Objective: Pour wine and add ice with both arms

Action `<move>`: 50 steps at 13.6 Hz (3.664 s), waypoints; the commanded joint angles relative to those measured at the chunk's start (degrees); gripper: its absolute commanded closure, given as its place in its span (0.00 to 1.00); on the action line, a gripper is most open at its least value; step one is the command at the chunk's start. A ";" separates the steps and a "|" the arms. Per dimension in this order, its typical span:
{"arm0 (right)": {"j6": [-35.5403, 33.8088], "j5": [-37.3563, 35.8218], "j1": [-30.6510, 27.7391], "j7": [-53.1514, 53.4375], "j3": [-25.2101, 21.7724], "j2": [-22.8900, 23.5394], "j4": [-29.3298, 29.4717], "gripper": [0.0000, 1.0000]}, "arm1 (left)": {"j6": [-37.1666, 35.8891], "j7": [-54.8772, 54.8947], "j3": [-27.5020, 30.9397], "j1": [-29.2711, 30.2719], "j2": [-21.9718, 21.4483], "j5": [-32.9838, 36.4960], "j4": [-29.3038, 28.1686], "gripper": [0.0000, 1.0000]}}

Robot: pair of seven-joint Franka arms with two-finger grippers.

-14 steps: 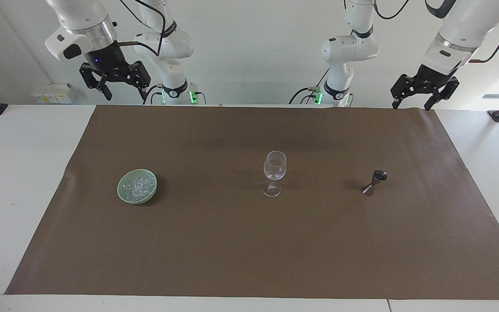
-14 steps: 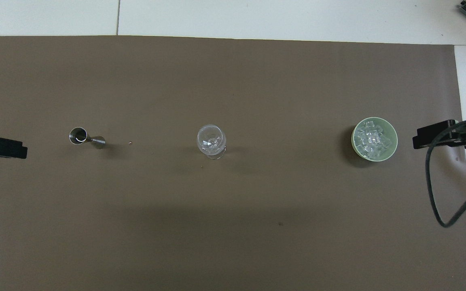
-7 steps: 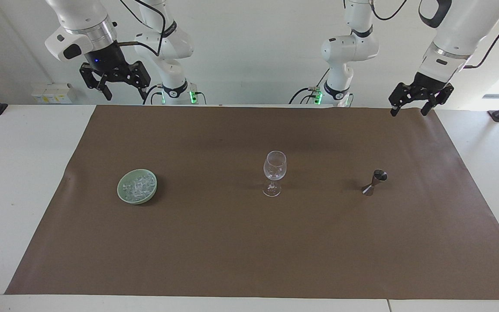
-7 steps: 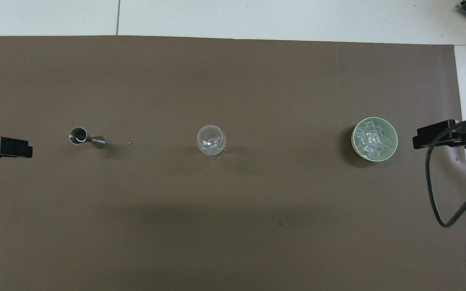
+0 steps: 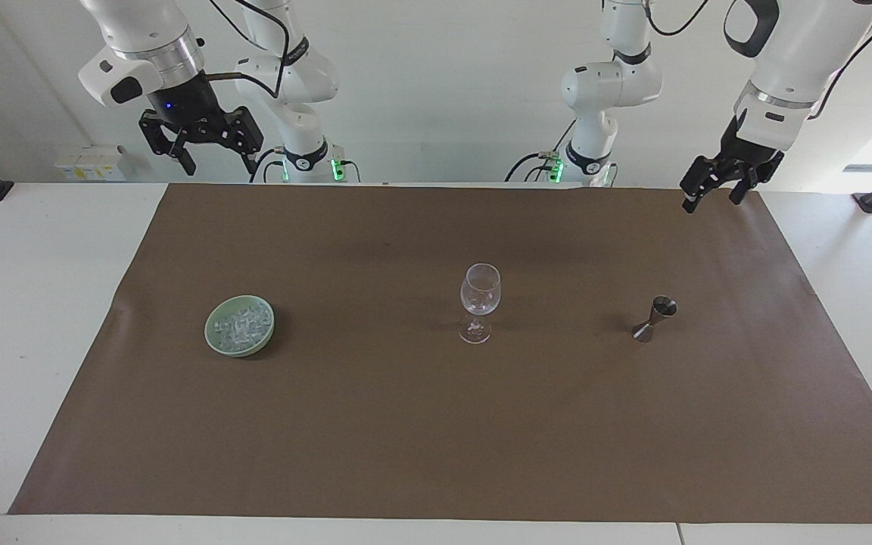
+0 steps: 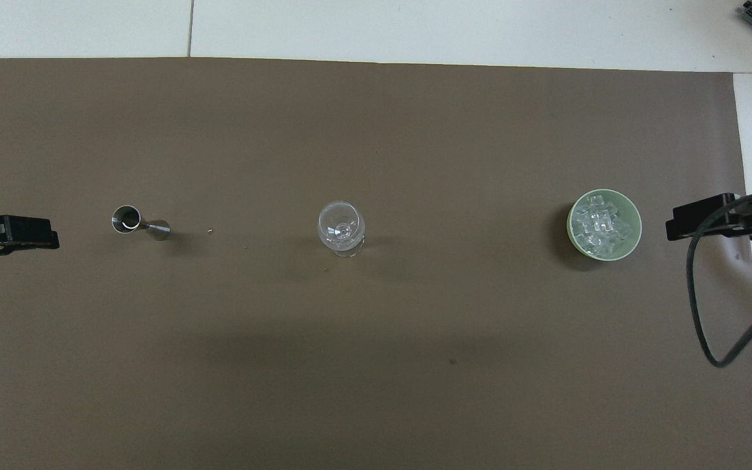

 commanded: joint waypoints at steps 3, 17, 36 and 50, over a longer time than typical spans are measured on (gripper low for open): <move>0.58 0.37 0.17 -0.62 -0.44 -1.00 -1.31 0.00 | 3.02 -12.24 0.34 0.36 -2.21 -0.85 -3.75 0.00; 0.58 0.37 0.17 -0.62 -0.35 -1.00 -1.31 0.00 | 1.09 -29.14 0.52 7.48 -3.26 -16.66 -9.63 0.00; 0.58 0.37 0.17 -0.62 -0.44 -1.00 -1.31 0.00 | 18.67 -47.15 0.69 19.70 7.19 -56.82 -24.06 0.00; 0.58 0.37 0.17 -0.62 -0.44 -1.00 -1.31 0.00 | 22.26 -34.42 0.52 18.83 18.79 -80.20 -26.69 0.00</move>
